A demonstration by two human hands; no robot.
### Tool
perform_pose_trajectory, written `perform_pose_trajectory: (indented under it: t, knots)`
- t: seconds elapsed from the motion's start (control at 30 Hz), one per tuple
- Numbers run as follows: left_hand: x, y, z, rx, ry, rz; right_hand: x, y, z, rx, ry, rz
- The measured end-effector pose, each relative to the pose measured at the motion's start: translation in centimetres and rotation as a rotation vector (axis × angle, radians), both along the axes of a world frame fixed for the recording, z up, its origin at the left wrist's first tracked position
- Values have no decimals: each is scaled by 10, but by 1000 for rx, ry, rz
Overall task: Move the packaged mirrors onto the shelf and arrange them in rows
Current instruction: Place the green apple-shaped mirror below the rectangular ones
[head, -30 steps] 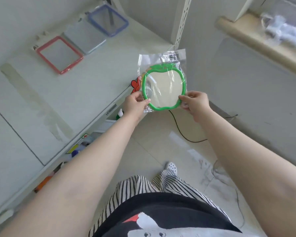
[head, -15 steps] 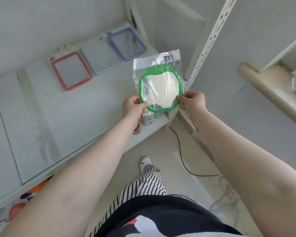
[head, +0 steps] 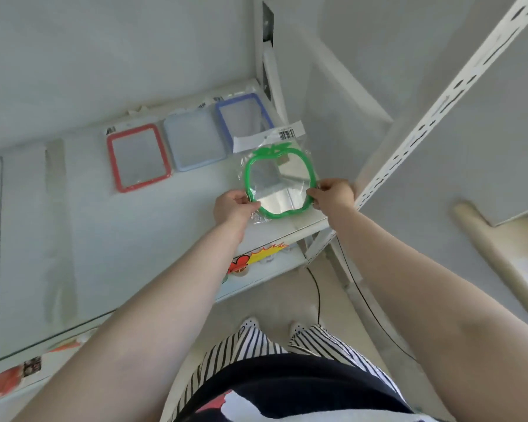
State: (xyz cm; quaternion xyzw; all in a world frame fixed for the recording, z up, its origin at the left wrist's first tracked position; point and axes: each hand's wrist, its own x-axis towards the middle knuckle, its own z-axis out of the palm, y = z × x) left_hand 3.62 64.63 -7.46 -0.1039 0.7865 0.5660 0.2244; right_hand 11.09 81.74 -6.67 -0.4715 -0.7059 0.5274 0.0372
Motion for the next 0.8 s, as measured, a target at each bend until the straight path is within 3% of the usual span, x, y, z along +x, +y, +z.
perform_pose_trajectory:
  t: [0.33, 0.6, 0.8]
  knots:
    - [6, 18, -19, -106, 26, 148, -26, 19, -15, 140, -111, 232]
    - [10, 29, -20, -191, 99, 164, -29, 21, -20, 295, -168, 272]
    - [11, 30, -20, -188, 107, 173, -27, 21, -25, 162, -112, 219]
